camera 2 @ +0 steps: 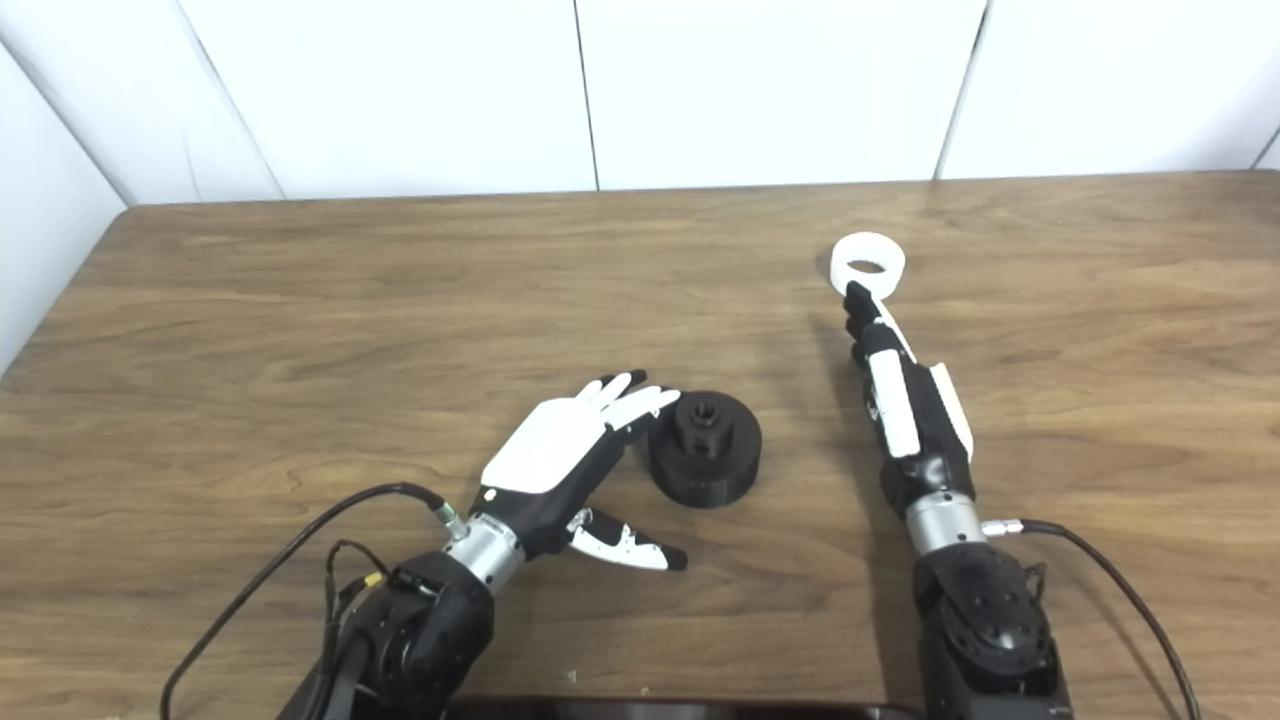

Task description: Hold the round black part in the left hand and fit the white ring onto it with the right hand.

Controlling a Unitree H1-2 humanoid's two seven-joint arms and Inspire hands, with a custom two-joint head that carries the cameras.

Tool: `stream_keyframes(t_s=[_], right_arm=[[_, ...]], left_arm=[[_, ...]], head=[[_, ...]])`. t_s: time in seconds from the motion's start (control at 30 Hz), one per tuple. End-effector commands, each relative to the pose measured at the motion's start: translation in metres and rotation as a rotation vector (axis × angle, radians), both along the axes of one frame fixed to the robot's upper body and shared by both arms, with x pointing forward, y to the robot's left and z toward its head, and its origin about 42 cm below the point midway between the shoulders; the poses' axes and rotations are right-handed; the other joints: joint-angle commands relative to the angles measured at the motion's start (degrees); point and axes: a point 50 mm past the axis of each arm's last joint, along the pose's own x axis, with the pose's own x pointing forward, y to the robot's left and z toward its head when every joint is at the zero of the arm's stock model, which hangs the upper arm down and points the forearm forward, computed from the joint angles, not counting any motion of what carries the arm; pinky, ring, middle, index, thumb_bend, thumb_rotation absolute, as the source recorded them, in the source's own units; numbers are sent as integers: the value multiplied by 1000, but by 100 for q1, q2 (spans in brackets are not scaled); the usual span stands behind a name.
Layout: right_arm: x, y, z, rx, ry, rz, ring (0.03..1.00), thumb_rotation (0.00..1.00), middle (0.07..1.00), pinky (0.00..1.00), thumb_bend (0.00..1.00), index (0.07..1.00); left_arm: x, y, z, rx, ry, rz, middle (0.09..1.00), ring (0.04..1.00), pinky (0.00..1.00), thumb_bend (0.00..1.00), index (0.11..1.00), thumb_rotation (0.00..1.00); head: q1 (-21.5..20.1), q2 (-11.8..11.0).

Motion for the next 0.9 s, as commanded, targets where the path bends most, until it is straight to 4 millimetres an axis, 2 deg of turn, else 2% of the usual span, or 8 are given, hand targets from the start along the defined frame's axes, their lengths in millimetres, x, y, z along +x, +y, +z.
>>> stream_keyframes(t_s=[0.0, 0.47, 0.7, 0.87], right_arm=[[3, -3, 2, -4, -19, 2, 977, 1000, 962, 1000, 697, 950], [5, -5, 3, -10, -14, 9, 977, 1000, 960, 1000, 703, 948], [5, -6, 2, -9, -4, 10, 977, 1000, 963, 1000, 714, 950], [5, -4, 1, -2, 3, 9, 982, 1000, 961, 1000, 722, 948]], left_arm=[[4, 1, 10, -4, -34, 20, 927, 999, 1000, 1000, 882, 284], [14, 5, 26, -43, -54, 55, 934, 1000, 1000, 1000, 863, 307], [24, 8, 33, -39, -40, 63, 945, 1000, 1000, 1000, 881, 387], [34, 12, 39, -54, -14, 70, 945, 1000, 1000, 1000, 881, 350]], head=[[7, 6], [29, -10], [46, -19], [36, -21]])
